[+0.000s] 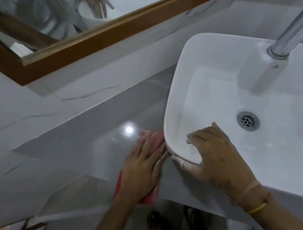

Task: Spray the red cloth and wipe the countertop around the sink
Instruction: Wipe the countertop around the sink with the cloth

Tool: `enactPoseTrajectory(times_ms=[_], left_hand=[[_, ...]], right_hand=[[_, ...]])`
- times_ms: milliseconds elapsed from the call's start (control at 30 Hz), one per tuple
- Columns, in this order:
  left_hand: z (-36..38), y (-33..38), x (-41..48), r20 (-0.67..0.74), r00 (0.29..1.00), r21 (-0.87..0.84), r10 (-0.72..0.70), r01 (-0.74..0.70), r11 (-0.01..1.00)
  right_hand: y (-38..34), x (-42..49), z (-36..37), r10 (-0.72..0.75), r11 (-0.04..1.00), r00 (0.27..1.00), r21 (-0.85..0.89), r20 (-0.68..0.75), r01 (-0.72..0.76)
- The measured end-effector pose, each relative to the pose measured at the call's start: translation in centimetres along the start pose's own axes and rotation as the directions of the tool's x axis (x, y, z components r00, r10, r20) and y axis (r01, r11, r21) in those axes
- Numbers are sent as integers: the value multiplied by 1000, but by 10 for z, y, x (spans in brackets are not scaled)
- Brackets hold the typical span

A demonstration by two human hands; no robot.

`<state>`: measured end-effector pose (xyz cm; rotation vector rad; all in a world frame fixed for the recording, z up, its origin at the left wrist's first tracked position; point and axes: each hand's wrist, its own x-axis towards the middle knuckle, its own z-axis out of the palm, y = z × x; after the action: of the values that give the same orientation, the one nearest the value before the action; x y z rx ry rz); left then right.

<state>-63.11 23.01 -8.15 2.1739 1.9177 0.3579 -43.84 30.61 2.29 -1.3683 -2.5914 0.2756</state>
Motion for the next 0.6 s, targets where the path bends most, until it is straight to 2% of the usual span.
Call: enactPoseTrajectory(times_ms=[67, 100, 167, 200, 233, 267, 333, 433, 500, 600], left_hand=[[-16, -45, -27, 35, 997, 106, 69, -72, 992], [-25, -74, -29, 18, 999, 168, 51, -53, 984], [-44, -113, -17, -33, 981, 159, -194, 196, 968], [-50, -121, -1, -69, 940, 128, -334, 340, 932], [-50, -118, 18, -104, 901, 106, -422, 432, 896], [-48, -108, 38, -128, 884, 103, -450, 463, 880], [-36, -77, 68, -120, 908, 141, -402, 416, 898], [-12, -25, 51, -85, 971, 135, -225, 235, 963], [-6, -9, 4, -10, 977, 81, -214, 214, 974], [-21, -39, -45, 72, 962, 84, -265, 259, 962]], right_hand=[[0, 0, 0, 11, 1000, 1000, -14, 8, -11], [-1, 1, 0, 17, 1000, 1000, -8, 9, -17], [-1, 1, 0, 18, 1000, 1000, 8, 2, -18], [-1, 2, 0, 19, 1000, 1000, 9, 1, -19], [-1, 1, -1, 19, 1000, 1000, 6, 8, -20], [-2, 1, -2, 20, 1000, 1000, 0, 18, -20], [-2, 1, -2, 25, 1000, 999, -7, 26, -25], [-2, 1, -2, 29, 999, 999, 14, 25, -29], [-2, 1, -3, 34, 999, 999, 32, 32, -35], [-2, 1, -3, 43, 997, 998, 63, 49, -46]])
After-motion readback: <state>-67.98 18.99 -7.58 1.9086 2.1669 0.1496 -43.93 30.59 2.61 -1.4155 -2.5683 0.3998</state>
